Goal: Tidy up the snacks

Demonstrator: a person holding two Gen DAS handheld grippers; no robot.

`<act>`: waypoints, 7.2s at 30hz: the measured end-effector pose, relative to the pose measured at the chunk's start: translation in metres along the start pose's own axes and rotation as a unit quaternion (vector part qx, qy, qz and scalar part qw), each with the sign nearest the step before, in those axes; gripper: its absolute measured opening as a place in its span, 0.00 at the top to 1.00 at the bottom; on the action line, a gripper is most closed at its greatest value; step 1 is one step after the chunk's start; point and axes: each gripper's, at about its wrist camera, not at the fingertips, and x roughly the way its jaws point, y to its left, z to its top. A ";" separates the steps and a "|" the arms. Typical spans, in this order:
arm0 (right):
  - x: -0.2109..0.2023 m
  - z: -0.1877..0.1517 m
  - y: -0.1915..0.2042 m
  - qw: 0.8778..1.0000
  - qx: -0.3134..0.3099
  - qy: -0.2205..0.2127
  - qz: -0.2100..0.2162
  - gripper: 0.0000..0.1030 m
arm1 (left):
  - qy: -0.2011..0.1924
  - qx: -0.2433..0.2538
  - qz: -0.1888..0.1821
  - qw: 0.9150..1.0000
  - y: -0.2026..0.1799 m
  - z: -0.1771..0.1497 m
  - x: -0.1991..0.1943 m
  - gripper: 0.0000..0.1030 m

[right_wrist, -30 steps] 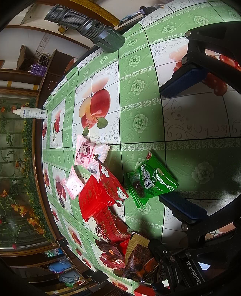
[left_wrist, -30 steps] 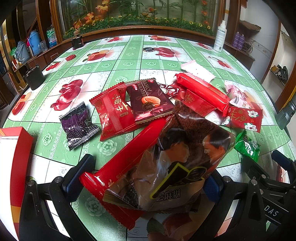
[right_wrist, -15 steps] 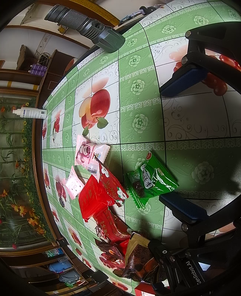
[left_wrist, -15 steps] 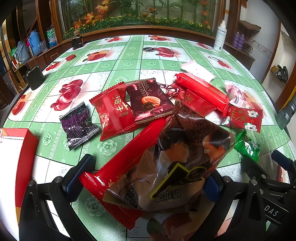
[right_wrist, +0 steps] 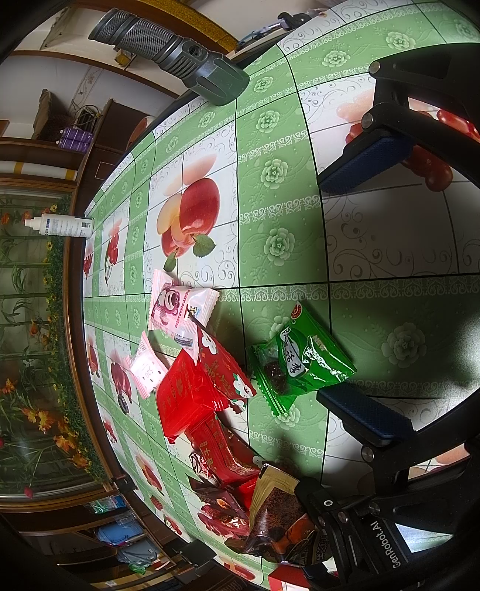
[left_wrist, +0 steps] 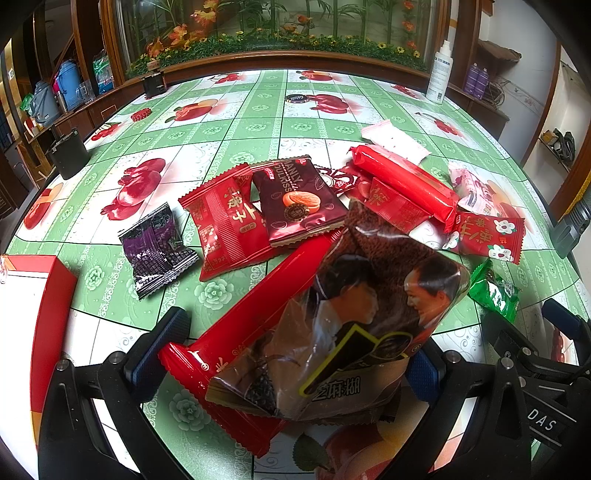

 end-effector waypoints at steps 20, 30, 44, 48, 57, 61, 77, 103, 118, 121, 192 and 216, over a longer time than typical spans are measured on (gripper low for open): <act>0.000 0.000 0.000 1.000 0.000 0.001 0.000 0.00 | 0.000 0.007 -0.004 1.000 0.002 -0.003 -0.002 0.00; -0.001 -0.001 0.001 1.000 0.002 0.001 -0.001 0.00 | 0.011 0.044 -0.031 0.998 0.006 -0.019 -0.014 0.00; -0.001 -0.002 0.002 1.000 0.011 0.001 -0.007 0.00 | 0.020 0.055 -0.036 0.998 0.011 -0.030 -0.024 0.00; -0.004 -0.003 0.002 1.000 0.007 0.008 -0.004 0.00 | 0.026 0.060 -0.032 0.997 0.015 -0.033 -0.034 0.00; -0.050 -0.010 -0.001 0.998 0.018 -0.050 0.032 0.00 | -0.052 0.073 -0.045 0.995 0.063 -0.052 -0.105 0.00; -0.077 -0.018 0.008 0.995 -0.041 -0.083 0.048 0.00 | -0.064 0.073 -0.026 0.995 0.094 -0.072 -0.119 0.00; -0.057 -0.018 0.072 0.979 -0.047 -0.011 0.200 0.01 | -0.053 0.062 -0.016 0.997 0.117 -0.086 -0.117 0.00; -0.029 -0.004 0.000 0.961 0.094 -0.021 0.259 0.68 | -0.015 0.132 -0.043 0.990 0.067 -0.042 -0.079 0.00; -0.033 0.003 -0.042 0.930 0.186 -0.063 0.310 0.68 | 0.064 0.141 -0.085 0.984 0.031 -0.010 -0.017 0.09; -0.031 0.004 -0.041 0.930 0.186 -0.060 0.312 0.68 | 0.047 0.136 -0.088 0.986 0.028 -0.009 -0.019 0.22; -0.104 -0.054 0.240 0.893 -0.115 -0.056 0.431 0.68 | -0.098 -0.095 0.132 0.982 0.250 -0.122 -0.147 0.53; -0.102 -0.050 0.225 0.906 -0.091 -0.073 0.408 0.45 | -0.110 -0.105 0.162 0.975 0.256 -0.127 -0.150 0.37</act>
